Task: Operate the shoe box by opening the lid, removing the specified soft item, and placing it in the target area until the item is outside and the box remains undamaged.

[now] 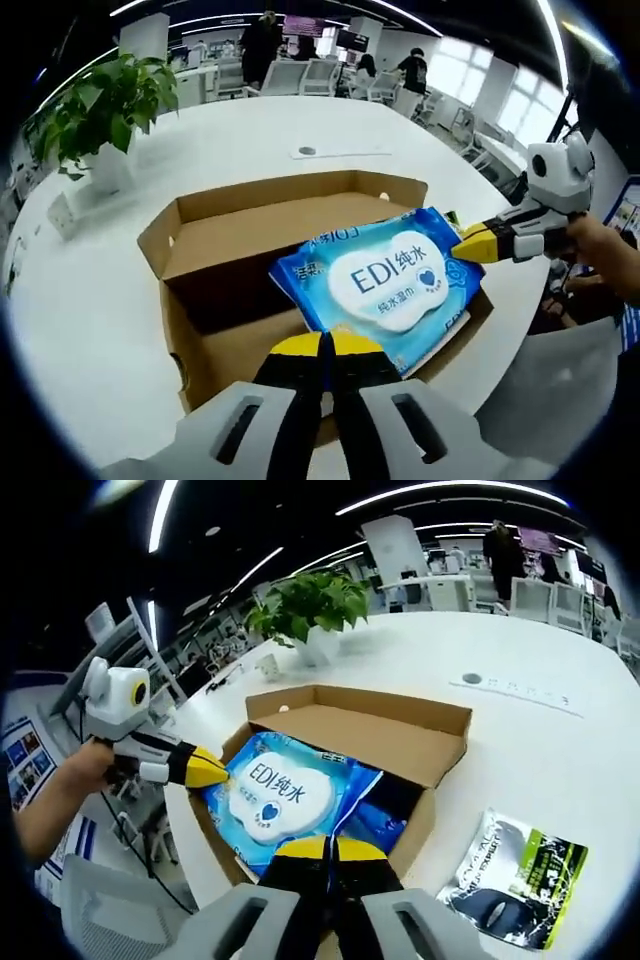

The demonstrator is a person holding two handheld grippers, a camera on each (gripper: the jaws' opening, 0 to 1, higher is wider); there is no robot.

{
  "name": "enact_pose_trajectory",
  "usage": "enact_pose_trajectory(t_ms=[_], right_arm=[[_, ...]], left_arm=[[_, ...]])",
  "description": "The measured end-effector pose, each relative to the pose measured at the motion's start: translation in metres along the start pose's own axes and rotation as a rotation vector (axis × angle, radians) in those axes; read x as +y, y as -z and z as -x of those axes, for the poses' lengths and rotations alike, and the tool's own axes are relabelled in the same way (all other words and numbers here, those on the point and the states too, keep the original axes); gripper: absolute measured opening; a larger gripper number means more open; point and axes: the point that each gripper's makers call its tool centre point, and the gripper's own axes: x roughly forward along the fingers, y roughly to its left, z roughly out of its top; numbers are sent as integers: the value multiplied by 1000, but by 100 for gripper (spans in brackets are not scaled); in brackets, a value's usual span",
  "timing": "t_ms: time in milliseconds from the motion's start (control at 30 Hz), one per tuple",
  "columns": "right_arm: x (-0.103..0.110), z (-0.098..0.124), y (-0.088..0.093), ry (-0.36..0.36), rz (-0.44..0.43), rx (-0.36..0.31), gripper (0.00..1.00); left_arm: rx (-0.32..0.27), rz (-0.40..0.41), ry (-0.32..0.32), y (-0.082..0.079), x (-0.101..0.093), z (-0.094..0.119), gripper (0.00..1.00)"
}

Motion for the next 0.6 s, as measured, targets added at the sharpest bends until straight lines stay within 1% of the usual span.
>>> enact_pose_trajectory(t_ms=[167,400,600], right_arm=[[-6,10,-1,0,-22,-7,0],[-14,23,-3,15,-25,-16,0],[-28,37,-2,39,-40,-24,0]], left_arm=[[-2,-11,15,-7,-10,0,0],[-4,-34,34,-17,-23,-3,0],[-6,-50,58,-30,-38,-10,0]])
